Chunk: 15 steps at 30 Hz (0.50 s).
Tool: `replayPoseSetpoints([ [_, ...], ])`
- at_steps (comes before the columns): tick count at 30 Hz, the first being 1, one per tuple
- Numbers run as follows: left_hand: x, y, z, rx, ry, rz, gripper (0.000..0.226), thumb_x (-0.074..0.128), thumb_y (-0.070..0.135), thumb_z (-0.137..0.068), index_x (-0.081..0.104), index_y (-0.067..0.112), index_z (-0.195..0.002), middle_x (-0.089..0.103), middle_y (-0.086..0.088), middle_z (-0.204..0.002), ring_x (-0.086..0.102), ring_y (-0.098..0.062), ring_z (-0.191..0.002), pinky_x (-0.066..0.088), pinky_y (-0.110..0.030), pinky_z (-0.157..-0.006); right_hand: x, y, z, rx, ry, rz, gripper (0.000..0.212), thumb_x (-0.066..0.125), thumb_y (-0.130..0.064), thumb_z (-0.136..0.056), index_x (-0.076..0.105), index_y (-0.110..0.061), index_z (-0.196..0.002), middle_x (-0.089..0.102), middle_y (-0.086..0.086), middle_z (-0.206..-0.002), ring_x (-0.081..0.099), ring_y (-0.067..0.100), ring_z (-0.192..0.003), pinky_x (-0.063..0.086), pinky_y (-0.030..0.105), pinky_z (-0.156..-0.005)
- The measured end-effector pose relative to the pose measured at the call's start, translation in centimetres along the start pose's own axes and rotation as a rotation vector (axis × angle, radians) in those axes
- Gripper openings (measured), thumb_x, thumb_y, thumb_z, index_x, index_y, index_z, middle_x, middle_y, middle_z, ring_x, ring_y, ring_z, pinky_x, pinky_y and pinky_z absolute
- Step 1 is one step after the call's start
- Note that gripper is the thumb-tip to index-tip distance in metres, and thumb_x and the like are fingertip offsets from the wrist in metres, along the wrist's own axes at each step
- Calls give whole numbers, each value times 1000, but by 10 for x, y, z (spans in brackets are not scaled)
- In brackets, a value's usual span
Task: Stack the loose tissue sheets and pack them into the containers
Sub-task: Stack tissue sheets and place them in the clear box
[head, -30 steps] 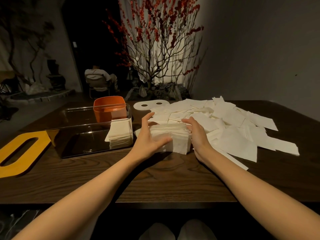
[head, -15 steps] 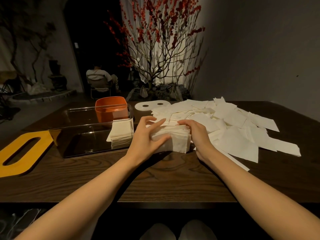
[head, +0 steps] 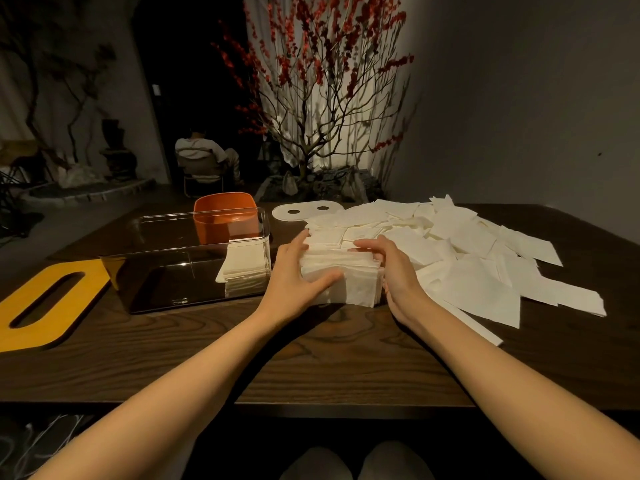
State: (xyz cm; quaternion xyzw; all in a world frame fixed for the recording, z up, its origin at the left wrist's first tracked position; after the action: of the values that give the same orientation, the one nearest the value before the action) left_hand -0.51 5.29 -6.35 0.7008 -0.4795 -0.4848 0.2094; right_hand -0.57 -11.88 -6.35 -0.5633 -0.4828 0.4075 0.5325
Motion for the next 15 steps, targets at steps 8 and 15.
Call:
replayPoseSetpoints([
  [8,9,-9,-5,-158,-91,245,77,78,33,-77,33,25,-140,40,0,-142,40,-18,-130,38,-38,-109,6,-8,4,-99,-120,-167,40,34,-48,-99,59,-24,-119,68,6,-114,62,23,-110,49,40,-96],
  [15,9,-15,-4,-245,-154,354,92,78,22,-77,19,21,-148,40,1,-139,42,-13,-122,36,-22,-95,-11,2,-3,36,69,-12,27,41,-35,-100,59,-21,-112,66,5,-116,59,20,-108,47,34,-93],
])
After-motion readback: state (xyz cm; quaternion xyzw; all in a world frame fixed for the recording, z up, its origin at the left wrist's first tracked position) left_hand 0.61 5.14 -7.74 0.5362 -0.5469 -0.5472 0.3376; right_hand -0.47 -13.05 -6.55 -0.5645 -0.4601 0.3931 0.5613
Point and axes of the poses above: each hand's wrist, its own z-axis away from the middle knuckle, its own x-axis out of the palm, y = z × x, the point moved 4 cm from there along -z, towards the middle knuckle
